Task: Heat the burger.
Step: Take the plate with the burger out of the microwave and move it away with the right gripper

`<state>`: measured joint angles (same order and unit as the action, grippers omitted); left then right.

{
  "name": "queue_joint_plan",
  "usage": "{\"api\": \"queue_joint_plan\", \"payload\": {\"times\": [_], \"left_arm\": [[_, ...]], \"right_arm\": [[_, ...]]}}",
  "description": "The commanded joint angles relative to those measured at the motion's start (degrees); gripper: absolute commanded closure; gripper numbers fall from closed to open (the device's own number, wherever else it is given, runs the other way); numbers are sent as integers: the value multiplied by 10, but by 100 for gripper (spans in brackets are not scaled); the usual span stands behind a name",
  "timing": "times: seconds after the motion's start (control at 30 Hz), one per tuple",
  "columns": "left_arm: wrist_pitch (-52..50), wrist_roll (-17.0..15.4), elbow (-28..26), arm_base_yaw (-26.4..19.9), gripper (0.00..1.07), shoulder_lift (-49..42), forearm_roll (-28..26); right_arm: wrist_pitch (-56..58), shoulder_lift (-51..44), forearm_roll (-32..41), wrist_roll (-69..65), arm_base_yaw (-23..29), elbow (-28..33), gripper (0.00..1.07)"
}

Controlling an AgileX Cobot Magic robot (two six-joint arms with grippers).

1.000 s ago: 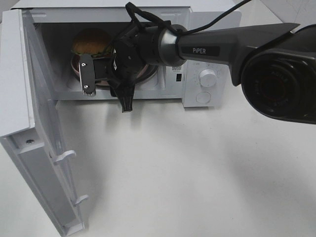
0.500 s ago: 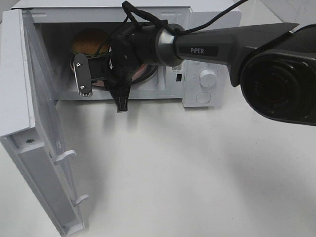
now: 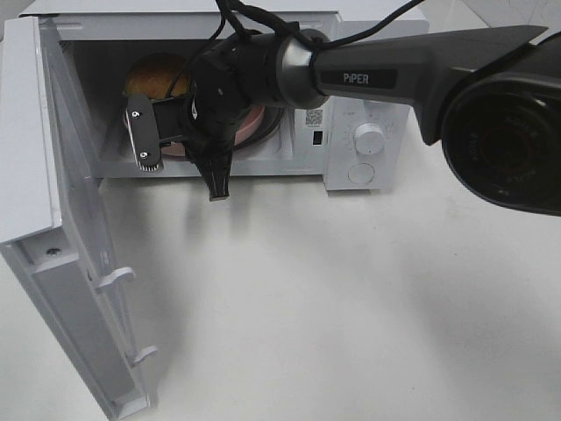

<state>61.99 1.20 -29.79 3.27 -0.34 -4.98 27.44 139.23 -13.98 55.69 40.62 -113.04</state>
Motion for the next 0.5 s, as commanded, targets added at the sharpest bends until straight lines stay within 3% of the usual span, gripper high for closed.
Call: {"api": "queue_joint_plan", "payload": {"times": [0.03, 0.5], "left_arm": [[-6, 1, 1, -2, 9, -9, -2], [-6, 1, 1, -2, 9, -9, -2]], "right_arm": [[-41, -34, -29, 3, 6, 39, 107], [-180, -128, -50, 1, 9, 221, 107]]}}
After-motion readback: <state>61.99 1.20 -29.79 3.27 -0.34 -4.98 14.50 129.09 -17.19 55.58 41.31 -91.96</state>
